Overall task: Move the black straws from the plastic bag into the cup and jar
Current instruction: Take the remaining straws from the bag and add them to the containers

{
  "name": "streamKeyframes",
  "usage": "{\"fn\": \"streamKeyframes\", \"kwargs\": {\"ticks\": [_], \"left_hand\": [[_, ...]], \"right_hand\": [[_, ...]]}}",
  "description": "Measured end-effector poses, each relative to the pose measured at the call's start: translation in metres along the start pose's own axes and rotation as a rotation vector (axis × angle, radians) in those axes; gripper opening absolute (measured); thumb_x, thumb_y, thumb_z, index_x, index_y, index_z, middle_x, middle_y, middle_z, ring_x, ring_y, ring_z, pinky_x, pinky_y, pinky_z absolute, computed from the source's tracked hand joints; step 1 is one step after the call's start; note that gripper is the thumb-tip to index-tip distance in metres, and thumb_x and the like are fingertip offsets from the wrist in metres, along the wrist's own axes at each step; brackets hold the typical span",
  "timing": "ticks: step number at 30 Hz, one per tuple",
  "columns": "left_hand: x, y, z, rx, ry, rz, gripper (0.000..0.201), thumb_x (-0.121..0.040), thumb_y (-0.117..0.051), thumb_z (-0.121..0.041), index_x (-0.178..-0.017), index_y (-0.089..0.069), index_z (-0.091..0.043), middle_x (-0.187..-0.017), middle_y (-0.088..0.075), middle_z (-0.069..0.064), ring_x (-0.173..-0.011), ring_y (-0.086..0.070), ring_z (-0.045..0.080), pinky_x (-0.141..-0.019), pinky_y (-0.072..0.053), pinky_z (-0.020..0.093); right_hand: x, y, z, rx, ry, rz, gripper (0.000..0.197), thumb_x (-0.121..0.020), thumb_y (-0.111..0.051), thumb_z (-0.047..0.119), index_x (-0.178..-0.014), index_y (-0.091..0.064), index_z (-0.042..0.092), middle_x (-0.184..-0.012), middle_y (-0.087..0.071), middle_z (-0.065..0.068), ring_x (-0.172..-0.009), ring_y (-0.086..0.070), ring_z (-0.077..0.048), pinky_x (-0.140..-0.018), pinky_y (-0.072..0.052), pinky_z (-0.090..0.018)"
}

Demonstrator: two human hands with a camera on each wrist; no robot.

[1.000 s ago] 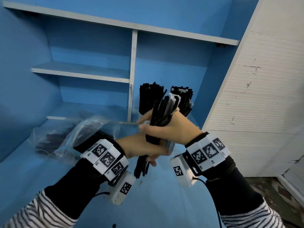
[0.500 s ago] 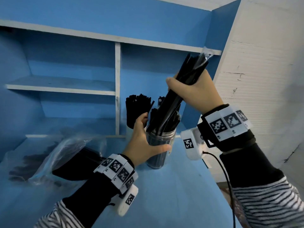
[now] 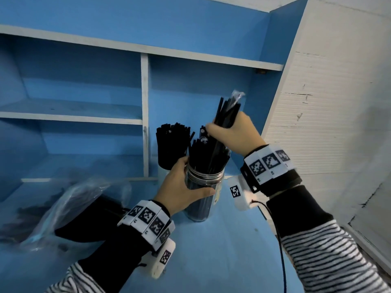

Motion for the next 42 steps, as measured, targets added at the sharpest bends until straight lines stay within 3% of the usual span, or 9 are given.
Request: {"fn": "streamKeyframes", "kwargs": {"ticks": [4,6,10,15,20,27,32,39,42], "left_hand": [[0.000,0.000,0.002,-0.008,0.008,0.001,0.094,-0.051,-0.086,-0.051,-0.130,-0.037,-0.036,-0.127,-0.054,-0.018,-0.118,-0.053,0.002,-0.102,-0.045,0.031],[-0.001,0.000,0.002,-0.016,0.016,0.004,0.093,-0.051,-0.085,-0.051,-0.129,-0.037,-0.036,-0.127,-0.054,-0.018,-0.118,-0.053,0.003,-0.103,-0.045,0.034],[-0.002,0.001,0.002,-0.038,0.011,0.008,0.093,-0.056,-0.088,-0.044,-0.133,-0.037,-0.032,-0.128,-0.054,-0.016,-0.118,-0.052,0.004,-0.104,-0.044,0.035],[0.000,0.001,0.001,-0.038,-0.009,0.000,0.094,-0.053,-0.084,-0.053,-0.133,-0.039,-0.031,-0.125,-0.056,-0.016,-0.115,-0.055,0.001,-0.102,-0.047,0.035],[0.000,0.000,-0.001,-0.033,0.003,0.011,0.088,-0.059,-0.088,-0.040,-0.130,-0.037,-0.031,-0.124,-0.055,-0.015,-0.113,-0.054,0.000,-0.101,-0.047,0.032],[0.002,-0.001,-0.001,-0.027,0.000,0.010,0.097,-0.052,-0.083,-0.052,-0.134,-0.037,-0.030,-0.127,-0.054,-0.015,-0.116,-0.053,0.001,-0.104,-0.046,0.035],[0.002,-0.001,-0.002,-0.027,0.011,0.009,0.094,-0.057,-0.088,-0.043,-0.135,-0.036,-0.031,-0.128,-0.053,-0.016,-0.117,-0.052,0.001,-0.104,-0.044,0.031],[0.005,-0.002,-0.004,-0.006,0.024,0.020,0.091,-0.065,-0.087,-0.035,-0.138,-0.033,-0.027,-0.130,-0.051,-0.014,-0.118,-0.051,0.003,-0.104,-0.043,0.032],[0.005,-0.005,-0.004,0.022,0.016,0.043,0.093,-0.064,-0.085,-0.040,-0.140,-0.033,-0.026,-0.132,-0.051,-0.014,-0.121,-0.051,0.002,-0.106,-0.044,0.037]], "right_hand": [[0.013,-0.032,-0.019,0.223,0.044,0.110,0.054,-0.071,-0.049,0.080,-0.105,-0.065,0.041,-0.112,-0.064,0.004,-0.117,-0.050,-0.020,-0.093,-0.022,-0.023],[0.018,-0.034,-0.027,0.210,-0.004,0.135,0.072,-0.060,-0.042,0.093,-0.111,-0.058,0.044,-0.116,-0.059,0.005,-0.124,-0.042,-0.023,-0.102,-0.024,-0.032],[0.033,-0.014,-0.005,-0.196,0.047,0.015,0.093,-0.070,-0.070,0.065,-0.146,-0.031,0.029,-0.133,-0.050,0.009,-0.129,-0.043,-0.009,-0.109,-0.037,-0.035],[0.045,-0.005,0.028,-0.222,0.353,-0.144,0.050,-0.091,-0.064,0.017,-0.137,-0.046,0.024,-0.133,-0.055,0.006,-0.114,-0.058,-0.002,-0.097,-0.046,-0.019],[0.051,-0.033,0.021,0.143,0.399,-0.059,0.026,-0.097,-0.052,0.030,-0.115,-0.067,0.017,-0.112,-0.067,0.006,-0.107,-0.058,-0.004,-0.092,-0.039,-0.008],[0.053,-0.022,0.025,0.056,0.471,-0.152,0.027,-0.092,-0.054,0.003,-0.115,-0.066,0.010,-0.104,-0.067,0.003,-0.097,-0.057,-0.002,-0.088,-0.042,-0.007],[0.050,-0.017,0.016,0.074,0.422,-0.215,0.019,-0.092,-0.060,0.008,-0.107,-0.072,0.010,-0.103,-0.072,-0.001,-0.100,-0.061,-0.007,-0.090,-0.044,-0.010],[0.057,-0.037,0.004,0.110,0.305,0.004,0.040,-0.104,-0.036,0.029,-0.141,-0.047,0.018,-0.146,-0.044,0.008,-0.138,-0.033,-0.001,-0.110,-0.019,-0.007],[0.062,-0.049,0.005,0.318,0.355,0.090,0.046,-0.102,-0.029,0.036,-0.142,-0.046,0.018,-0.143,-0.050,0.004,-0.139,-0.037,-0.010,-0.113,-0.023,-0.021]]}}
Point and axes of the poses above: each hand's wrist, its own x-axis away from the middle knuckle, its own y-axis out of the back of the hand, z = x × y, the point moved 7 cm from there along -x, towards the middle knuckle
